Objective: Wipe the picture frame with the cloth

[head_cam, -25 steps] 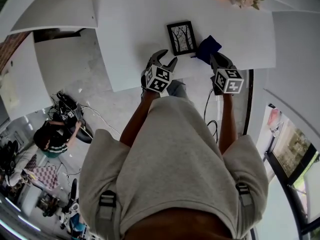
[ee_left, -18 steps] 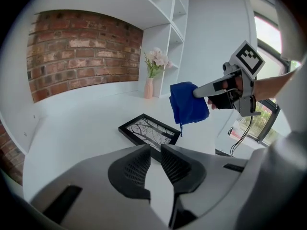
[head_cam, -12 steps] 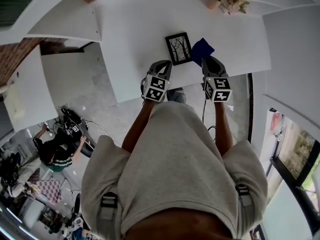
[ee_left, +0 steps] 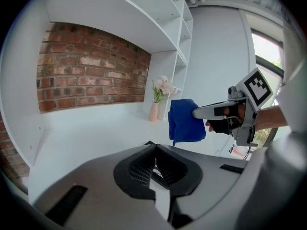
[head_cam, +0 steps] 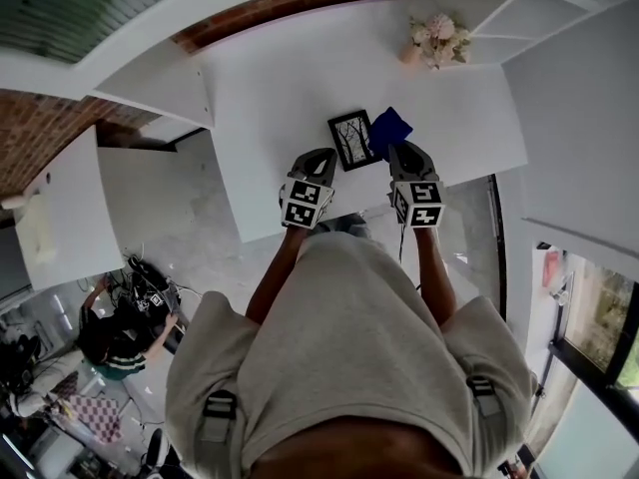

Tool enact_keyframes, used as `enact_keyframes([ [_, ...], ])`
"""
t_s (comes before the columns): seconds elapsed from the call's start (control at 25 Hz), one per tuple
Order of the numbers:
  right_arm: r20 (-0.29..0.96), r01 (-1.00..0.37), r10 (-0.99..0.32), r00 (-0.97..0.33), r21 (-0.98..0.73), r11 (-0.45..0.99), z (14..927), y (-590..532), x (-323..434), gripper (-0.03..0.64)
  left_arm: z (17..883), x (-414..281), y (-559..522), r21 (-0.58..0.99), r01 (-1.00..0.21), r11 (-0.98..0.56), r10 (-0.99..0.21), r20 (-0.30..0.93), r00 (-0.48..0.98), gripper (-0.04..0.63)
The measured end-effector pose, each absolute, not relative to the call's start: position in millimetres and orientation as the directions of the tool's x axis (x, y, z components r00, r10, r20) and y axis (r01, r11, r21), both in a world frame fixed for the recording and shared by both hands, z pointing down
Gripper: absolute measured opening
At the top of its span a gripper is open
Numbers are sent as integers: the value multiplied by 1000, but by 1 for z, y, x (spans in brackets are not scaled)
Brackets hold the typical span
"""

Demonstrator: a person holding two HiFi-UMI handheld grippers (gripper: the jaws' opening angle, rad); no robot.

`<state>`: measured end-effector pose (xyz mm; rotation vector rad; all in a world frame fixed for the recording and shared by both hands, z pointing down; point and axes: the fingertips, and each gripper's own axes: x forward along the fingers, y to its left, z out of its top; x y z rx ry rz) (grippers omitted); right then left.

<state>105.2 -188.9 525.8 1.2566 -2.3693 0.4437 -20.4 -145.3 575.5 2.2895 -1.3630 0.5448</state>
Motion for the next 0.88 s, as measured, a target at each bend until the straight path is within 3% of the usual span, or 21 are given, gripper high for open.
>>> enact_keyframes([
  [0.88,251,-846,-818,-517,-8,532,404,-240,98,60,419,-103,-201,20,-949,-313,-920,242,309,17],
])
